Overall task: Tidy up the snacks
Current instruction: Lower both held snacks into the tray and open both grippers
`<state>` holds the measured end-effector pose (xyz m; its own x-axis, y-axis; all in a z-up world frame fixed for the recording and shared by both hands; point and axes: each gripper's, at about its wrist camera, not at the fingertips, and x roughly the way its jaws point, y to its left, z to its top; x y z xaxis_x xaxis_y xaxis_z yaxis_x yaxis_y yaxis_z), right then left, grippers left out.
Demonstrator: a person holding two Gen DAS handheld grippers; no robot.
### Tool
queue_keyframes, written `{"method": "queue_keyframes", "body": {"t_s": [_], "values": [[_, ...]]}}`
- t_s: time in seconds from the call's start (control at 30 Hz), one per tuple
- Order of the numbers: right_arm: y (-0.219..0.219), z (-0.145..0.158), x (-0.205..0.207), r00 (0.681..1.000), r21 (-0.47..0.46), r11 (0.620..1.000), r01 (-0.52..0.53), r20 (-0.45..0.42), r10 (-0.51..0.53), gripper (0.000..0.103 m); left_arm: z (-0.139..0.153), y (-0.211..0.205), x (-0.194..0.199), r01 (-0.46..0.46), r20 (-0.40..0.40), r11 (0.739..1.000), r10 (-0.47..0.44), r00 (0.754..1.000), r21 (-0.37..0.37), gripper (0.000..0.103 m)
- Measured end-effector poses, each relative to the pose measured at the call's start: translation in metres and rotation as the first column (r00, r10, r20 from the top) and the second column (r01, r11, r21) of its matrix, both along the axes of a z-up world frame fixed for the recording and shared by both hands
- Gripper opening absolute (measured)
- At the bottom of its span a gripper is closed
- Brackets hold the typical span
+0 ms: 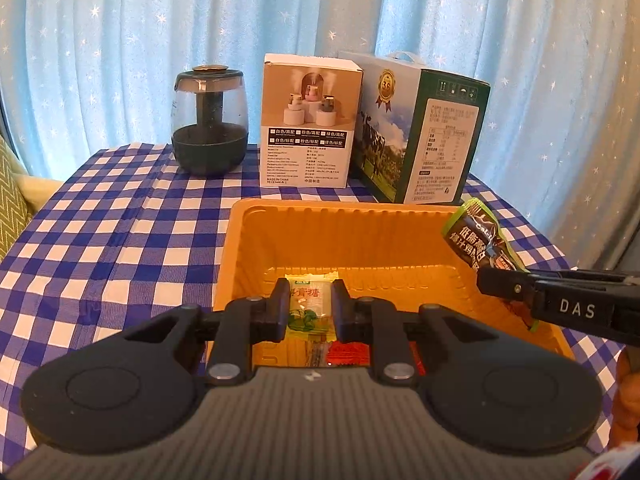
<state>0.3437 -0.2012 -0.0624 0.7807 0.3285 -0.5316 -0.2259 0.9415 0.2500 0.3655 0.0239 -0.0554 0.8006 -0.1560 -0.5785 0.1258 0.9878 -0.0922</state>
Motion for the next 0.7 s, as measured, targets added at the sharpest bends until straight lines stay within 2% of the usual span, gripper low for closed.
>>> {"method": "queue_keyframes", "body": {"t_s": [0.3, 0.33, 0.4, 0.7], "values": [[0.0026, -0.0016, 0.0007, 1.000, -0.001, 1.000, -0.003, -0.005, 0.003, 0.023, -0.0022, -0.0050, 0.0031, 0.005, -0.003, 1.000, -0.005, 1.000, 0.018, 0.021], [0.0028, -0.0016, 0.0007, 1.000, -0.001, 1.000, -0.003, -0.005, 0.003, 0.023, -0.0027, -0.0056, 0.0031, 0.000, -0.003, 1.000, 0.000, 1.000, 0.029, 0.036], [0.0028, -0.0016, 0.0009, 1.000, 0.000, 1.000, -0.003, -0.004, 0.003, 0.023, -0.0032, -0.0047, 0.0021, -0.004, 0.003, 0.999, 0.004, 1.000, 0.032, 0.046], [0.0033, -0.0015, 0.0002, 1.000, 0.000, 1.000, -0.001, -0.005, 0.001, 0.023, -0.0017, -0.0058, 0.0016, 0.010, 0.000, 0.999, -0.010, 1.000, 0.034, 0.046]]}}
